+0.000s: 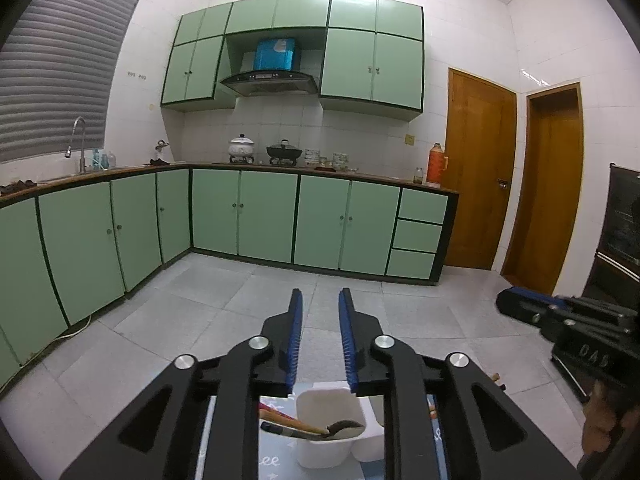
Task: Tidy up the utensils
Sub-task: 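Move both open tools back over the last two red chopsticks, then grasp a red-patterned chopstick with the right tool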
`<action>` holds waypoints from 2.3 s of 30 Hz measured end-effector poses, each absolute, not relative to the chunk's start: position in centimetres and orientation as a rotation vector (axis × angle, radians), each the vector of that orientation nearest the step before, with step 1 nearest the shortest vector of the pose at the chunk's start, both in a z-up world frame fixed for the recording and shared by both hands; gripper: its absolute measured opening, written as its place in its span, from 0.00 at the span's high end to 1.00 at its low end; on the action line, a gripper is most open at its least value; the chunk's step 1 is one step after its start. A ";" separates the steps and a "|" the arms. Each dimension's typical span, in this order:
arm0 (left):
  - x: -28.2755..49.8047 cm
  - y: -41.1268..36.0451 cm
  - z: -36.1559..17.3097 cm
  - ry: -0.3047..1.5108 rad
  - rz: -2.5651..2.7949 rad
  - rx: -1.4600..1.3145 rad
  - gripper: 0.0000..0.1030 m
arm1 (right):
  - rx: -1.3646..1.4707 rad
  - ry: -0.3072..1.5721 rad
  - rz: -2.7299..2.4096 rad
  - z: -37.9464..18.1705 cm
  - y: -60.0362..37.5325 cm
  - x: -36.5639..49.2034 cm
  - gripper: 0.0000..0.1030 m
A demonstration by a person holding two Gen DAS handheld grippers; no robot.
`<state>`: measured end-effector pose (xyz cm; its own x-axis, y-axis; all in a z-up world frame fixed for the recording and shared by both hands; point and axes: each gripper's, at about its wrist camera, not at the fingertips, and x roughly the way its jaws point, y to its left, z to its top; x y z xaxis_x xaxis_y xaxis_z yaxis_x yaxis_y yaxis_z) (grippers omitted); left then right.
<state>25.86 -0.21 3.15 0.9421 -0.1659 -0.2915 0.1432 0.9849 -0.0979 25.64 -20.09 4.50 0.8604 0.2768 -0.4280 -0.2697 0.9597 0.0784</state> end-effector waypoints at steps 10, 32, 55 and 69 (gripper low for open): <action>19.8 -0.1 4.2 0.257 -0.154 -0.065 0.56 | 0.085 0.355 0.244 5.2 -22.9 19.4 0.43; 12.1 1.9 -8.9 0.569 -0.094 -0.051 0.37 | 0.080 0.538 0.151 -7.6 -22.0 11.1 0.14; 9.8 2.2 -17.7 0.768 -0.083 -0.056 0.18 | 0.044 0.730 0.183 -16.7 -19.0 8.0 0.11; 8.2 3.0 -17.7 0.762 -0.069 -0.053 0.18 | 0.001 0.747 0.194 -18.5 -15.7 5.3 0.29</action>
<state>8.20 2.96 -17.74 0.7211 -0.0820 -0.6880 0.0436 0.9964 -0.0731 5.27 -15.69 -18.51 0.7168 0.1760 -0.6747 -0.1755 0.9820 0.0698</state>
